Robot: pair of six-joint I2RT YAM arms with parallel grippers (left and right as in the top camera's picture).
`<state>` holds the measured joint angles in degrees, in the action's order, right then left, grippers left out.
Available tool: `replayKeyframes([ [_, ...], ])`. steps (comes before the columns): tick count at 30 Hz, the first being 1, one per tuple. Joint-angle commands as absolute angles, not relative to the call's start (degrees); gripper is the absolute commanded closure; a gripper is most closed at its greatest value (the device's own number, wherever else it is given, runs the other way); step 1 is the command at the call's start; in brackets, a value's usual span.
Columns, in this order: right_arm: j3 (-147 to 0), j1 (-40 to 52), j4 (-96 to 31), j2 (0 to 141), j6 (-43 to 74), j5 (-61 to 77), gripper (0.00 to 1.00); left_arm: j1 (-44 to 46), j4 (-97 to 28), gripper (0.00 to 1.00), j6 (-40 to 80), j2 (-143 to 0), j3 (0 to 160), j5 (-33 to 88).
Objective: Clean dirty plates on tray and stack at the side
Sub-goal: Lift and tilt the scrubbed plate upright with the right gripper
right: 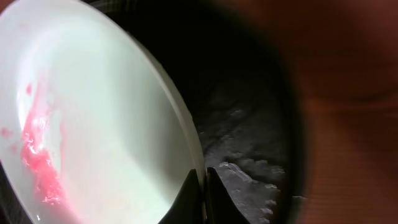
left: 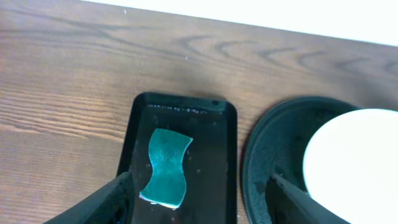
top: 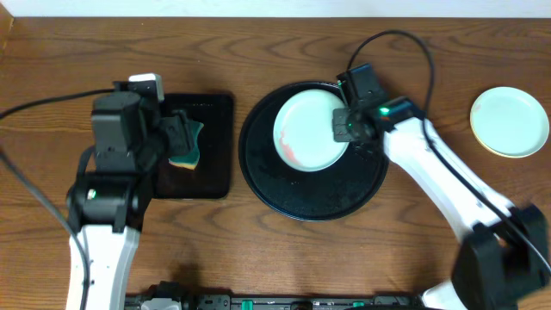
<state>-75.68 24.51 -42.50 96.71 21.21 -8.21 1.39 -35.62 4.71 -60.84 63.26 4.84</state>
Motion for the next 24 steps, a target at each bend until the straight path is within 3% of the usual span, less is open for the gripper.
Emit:
replayKeyframes([
  [1,-75.7,25.0,-43.4,89.7,19.2,-20.3,0.99,1.5,-37.0,0.31,5.0,-57.1,63.1,5.6],
  [9,-75.7,30.2,-44.3,85.1,13.3,-38.4,0.99,1.5,-39.0,0.31,5.0,-55.9,63.1,5.6],
  [24,-75.7,46.7,-44.4,94.2,12.5,-74.2,0.99,1.5,-39.9,0.31,5.0,-56.1,63.1,5.6],
])
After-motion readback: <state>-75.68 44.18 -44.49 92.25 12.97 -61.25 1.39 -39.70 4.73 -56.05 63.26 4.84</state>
